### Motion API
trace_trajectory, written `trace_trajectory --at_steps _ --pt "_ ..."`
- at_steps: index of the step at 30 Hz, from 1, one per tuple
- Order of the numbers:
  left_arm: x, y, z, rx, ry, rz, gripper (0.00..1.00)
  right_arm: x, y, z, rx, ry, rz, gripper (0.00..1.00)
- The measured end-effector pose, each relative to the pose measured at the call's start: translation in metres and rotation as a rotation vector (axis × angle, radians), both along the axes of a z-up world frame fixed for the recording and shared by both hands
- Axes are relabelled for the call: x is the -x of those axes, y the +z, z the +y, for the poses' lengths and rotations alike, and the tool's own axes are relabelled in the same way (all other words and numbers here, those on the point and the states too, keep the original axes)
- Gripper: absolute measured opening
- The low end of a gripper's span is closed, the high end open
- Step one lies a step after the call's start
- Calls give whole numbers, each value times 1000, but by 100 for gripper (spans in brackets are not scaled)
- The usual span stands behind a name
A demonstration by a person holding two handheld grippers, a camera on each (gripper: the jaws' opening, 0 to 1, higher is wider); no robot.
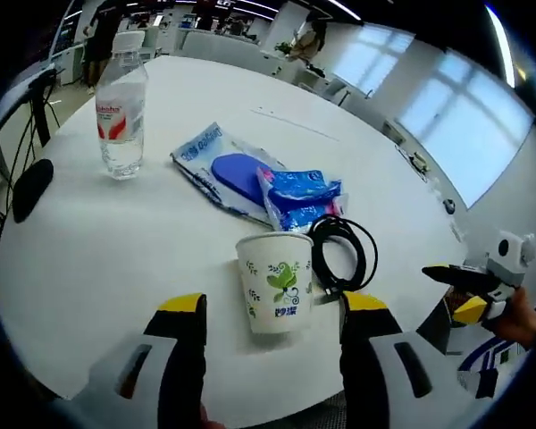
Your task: Arrange the tabletop items into an orderly group along one side of the table until the central work area is clear of visible clutter.
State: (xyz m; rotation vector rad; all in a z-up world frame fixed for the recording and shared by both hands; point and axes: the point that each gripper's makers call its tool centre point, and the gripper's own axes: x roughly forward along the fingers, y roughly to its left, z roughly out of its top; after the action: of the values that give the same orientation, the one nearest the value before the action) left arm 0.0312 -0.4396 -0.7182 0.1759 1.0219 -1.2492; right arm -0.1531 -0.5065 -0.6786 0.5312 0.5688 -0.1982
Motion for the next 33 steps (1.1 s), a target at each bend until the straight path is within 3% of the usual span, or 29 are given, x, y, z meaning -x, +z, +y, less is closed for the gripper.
trace_trajectory --at_steps 17,33 --pt "15 -20 -24 -86 -76 -13 58 3 -2 5 -12 4 5 75" --pt "14 -35 -27 -145 -105 -43 54 4 -1 4 -6 7 13 75"
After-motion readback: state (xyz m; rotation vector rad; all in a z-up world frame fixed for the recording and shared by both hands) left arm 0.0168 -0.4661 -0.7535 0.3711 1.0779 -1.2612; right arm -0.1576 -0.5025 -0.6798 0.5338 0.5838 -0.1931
